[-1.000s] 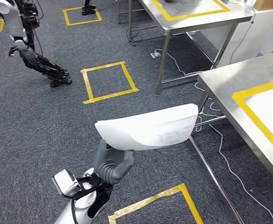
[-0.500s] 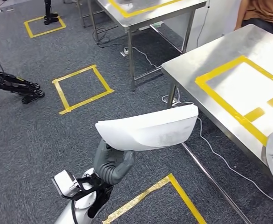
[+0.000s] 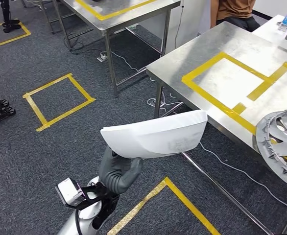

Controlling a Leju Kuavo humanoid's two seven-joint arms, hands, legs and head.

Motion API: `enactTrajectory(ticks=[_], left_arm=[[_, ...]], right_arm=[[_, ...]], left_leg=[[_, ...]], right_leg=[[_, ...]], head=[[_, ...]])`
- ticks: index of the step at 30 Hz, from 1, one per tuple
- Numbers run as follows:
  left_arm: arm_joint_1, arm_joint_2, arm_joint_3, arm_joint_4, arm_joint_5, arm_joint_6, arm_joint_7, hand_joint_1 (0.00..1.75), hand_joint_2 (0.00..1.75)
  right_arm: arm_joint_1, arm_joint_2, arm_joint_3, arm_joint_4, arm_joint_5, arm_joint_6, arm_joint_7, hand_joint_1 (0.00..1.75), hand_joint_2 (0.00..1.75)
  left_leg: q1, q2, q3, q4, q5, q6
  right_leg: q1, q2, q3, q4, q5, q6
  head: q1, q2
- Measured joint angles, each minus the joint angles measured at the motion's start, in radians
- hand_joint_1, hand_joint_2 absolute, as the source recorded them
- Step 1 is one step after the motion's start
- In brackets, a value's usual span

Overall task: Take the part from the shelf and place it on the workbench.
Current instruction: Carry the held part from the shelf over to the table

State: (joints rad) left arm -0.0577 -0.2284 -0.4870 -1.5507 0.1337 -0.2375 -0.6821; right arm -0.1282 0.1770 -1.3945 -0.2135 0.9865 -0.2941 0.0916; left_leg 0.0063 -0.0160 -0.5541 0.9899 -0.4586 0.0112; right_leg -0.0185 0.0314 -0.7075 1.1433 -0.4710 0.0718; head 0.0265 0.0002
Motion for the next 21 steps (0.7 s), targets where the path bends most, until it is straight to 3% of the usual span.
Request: enactTrajectory(ticks=[2,3,4,5,8,9,11,12,14,16,18,19,21], left_arm=[[0.001,0.0,0.001,0.0,0.0,0.0,0.0,1.75,1.75],[0.001,0.001,0.001,0.0,0.0,0.0,0.0,1.75,1.75],[0.001,0.001,0.001,0.0,0.0,0.0,0.0,1.75,1.75],[0.001,0.001,0.001,0.0,0.0,0.0,0.0,1.75,1.75],[0.001,0.001,0.001,0.0,0.0,-0.001,0.0,1.75,1.75],[0.0,0.001,0.001,0.0,0.0,-0.001,0.0,1.75,1.75],[0.0,0.001,0.001,0.0,-0.001,-0.002,0.0,1.75,1.75],[-0.001,0.001,0.001,0.0,-0.001,-0.002,0.0,1.75,1.75],[-0.001,0.001,0.002,0.0,-0.001,-0.003,0.0,1.75,1.75],[0.0,0.002,0.004,0.0,-0.001,-0.003,0.0,1.75,1.75],[0.002,0.003,0.005,0.0,-0.001,-0.003,0.0,1.75,1.75],[0.003,0.003,0.006,0.0,-0.001,-0.003,0.0,1.75,1.75],[0.003,0.003,0.006,0.0,-0.001,-0.003,0.0,1.75,1.75]], right_arm=[[-0.004,0.0,0.0,0.001,0.0,0.0,-0.001,0.0,1.75],[-0.003,0.0,0.0,0.001,-0.001,0.001,-0.001,0.0,1.75],[-0.002,0.0,0.0,0.001,-0.001,0.001,-0.001,0.0,1.75],[-0.002,0.0,0.0,0.001,-0.002,0.001,-0.001,0.0,1.75],[-0.006,0.001,-0.001,0.001,-0.004,0.001,-0.004,0.0,1.75],[-0.007,0.002,-0.001,0.001,-0.005,0.001,-0.006,0.0,1.75],[-0.008,0.002,-0.001,0.001,-0.009,0.001,-0.01,0.0,1.75],[-0.007,0.002,-0.001,0.001,-0.011,0.0,-0.011,0.0,1.75],[-0.008,0.002,-0.002,0.001,-0.012,-0.001,-0.012,0.0,1.75],[-0.01,0.002,-0.002,0.001,-0.012,-0.002,-0.011,0.0,1.75],[-0.009,0.002,-0.002,0.001,-0.012,-0.002,-0.009,0.0,1.75],[-0.007,0.002,-0.002,0.001,-0.012,-0.002,-0.008,0.0,1.75],[-0.006,0.002,-0.002,0.001,-0.013,-0.002,-0.006,0.0,1.75]], left_leg=[[-0.004,0.03,0.0,0.0,-0.002,0.004],[-0.006,0.045,0.001,0.0,-0.003,0.004],[-0.006,0.059,0.003,0.001,-0.005,0.003],[-0.007,0.071,0.005,0.001,-0.007,0.002],[-0.014,0.102,0.015,0.003,-0.017,-0.011],[-0.017,0.111,0.017,0.003,-0.019,-0.016],[-0.017,0.13,0.022,0.0,-0.021,-0.026],[-0.015,0.128,0.023,0.002,-0.026,-0.032],[-0.01,0.087,0.004,0.052,-0.062,-0.042],[-0.007,0.037,-0.06,0.179,-0.125,-0.047],[-0.007,0.023,-0.12,0.283,-0.154,-0.047],[-0.007,0.02,-0.127,0.286,-0.139,-0.046],[-0.003,0.0,-0.088,0.192,-0.068,-0.044]], right_leg=[[0.0,-0.02,-0.058,0.127,-0.056,0.003],[0.0,-0.023,-0.067,0.153,-0.061,0.003],[0.0,-0.025,-0.056,0.14,-0.048,0.003],[0.0,-0.033,-0.025,0.088,-0.021,0.001],[0.006,-0.091,0.08,-0.091,0.043,-0.008],[0.009,-0.099,0.092,-0.112,0.047,-0.014],[0.012,-0.078,0.089,-0.114,0.049,-0.026],[0.011,-0.066,0.088,-0.116,0.05,-0.031],[0.006,-0.041,0.089,-0.121,0.054,-0.041],[0.004,-0.016,0.087,-0.122,0.057,-0.048],[0.004,0.011,0.085,-0.122,0.058,-0.049],[0.004,0.026,0.084,-0.122,0.058,-0.048],[0.001,0.056,0.084,-0.121,0.061,-0.043]], head=[[0.001,0.0],[0.001,0.0],[0.001,0.0],[0.001,0.0],[0.001,0.0],[0.0,0.0],[-0.001,0.0],[-0.001,0.0],[-0.003,0.0],[-0.006,0.0],[-0.006,0.0],[-0.006,0.0],[-0.006,0.0]])
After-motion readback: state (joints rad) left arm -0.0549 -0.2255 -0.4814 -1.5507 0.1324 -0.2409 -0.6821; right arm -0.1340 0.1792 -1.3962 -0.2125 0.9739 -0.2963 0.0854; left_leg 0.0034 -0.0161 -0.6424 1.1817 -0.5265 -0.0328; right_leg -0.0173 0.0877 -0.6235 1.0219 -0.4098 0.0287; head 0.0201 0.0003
